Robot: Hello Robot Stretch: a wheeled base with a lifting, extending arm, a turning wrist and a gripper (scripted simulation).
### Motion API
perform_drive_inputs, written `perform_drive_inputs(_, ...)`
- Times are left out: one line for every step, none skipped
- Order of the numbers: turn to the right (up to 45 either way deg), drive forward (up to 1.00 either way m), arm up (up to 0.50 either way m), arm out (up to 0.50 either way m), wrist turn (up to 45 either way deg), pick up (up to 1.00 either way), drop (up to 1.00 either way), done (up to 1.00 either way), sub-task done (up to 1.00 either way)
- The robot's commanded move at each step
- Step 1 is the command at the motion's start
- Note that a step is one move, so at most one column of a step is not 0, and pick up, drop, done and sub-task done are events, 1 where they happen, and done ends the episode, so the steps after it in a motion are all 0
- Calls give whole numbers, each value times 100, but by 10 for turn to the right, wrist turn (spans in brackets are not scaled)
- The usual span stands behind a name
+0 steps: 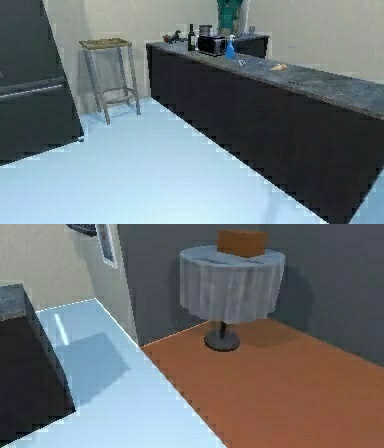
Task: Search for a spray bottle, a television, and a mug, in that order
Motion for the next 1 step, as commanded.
perform_drive_inputs(0, 100, 0, 0, 0, 0, 0, 0, 0)
